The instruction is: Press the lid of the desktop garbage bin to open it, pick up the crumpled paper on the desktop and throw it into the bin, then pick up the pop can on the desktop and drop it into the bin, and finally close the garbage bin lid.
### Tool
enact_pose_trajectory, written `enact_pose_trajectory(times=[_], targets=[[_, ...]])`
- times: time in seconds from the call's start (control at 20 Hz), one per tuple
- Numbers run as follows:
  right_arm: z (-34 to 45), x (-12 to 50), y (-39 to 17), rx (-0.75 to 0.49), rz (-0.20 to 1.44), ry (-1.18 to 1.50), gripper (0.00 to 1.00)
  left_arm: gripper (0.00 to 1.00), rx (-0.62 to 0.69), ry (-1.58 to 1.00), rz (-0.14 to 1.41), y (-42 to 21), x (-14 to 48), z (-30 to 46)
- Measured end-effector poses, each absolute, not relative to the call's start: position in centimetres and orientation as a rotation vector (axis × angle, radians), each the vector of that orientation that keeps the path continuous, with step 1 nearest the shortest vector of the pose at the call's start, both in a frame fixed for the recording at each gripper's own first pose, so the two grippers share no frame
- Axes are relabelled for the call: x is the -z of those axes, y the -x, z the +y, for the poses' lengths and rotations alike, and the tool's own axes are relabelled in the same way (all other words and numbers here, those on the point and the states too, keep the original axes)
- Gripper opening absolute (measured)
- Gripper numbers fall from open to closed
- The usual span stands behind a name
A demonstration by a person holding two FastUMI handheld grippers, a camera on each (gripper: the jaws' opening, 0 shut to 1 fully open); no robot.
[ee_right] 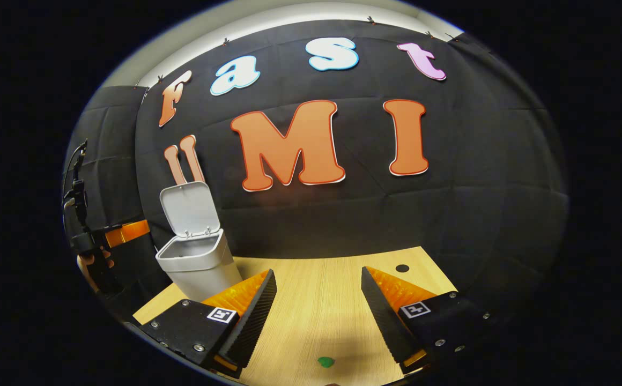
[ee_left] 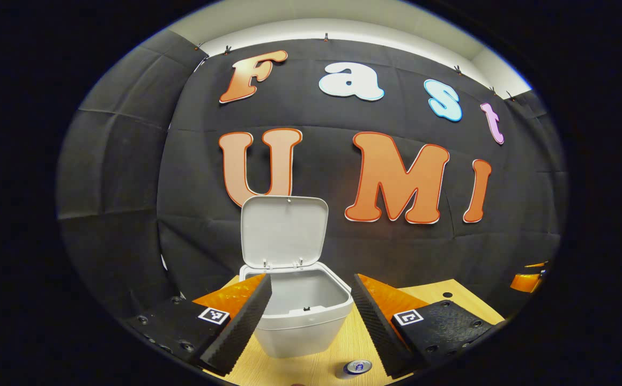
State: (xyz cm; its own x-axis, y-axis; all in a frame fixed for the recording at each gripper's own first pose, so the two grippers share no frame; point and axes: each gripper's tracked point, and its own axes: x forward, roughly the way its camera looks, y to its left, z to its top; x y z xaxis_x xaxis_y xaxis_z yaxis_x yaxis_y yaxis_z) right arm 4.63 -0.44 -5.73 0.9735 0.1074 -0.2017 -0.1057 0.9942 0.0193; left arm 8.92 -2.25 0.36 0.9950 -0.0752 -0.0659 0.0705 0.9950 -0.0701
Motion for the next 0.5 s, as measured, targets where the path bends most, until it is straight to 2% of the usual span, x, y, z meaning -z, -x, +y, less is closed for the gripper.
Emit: enact_pose_trajectory(times=[0.2,0.5], targets=[[-0.7,11.6,-4.4,-0.136,0.352,0.026,0.95,0.95,0.139,0.094,0.105,-8.8,0.9,-3.4],[-2.2,23.0,-3.6,-0.103,0.612,0.085,0.96,0.95,0.151,0.009,0.12,-8.4,2.5,-3.1]])
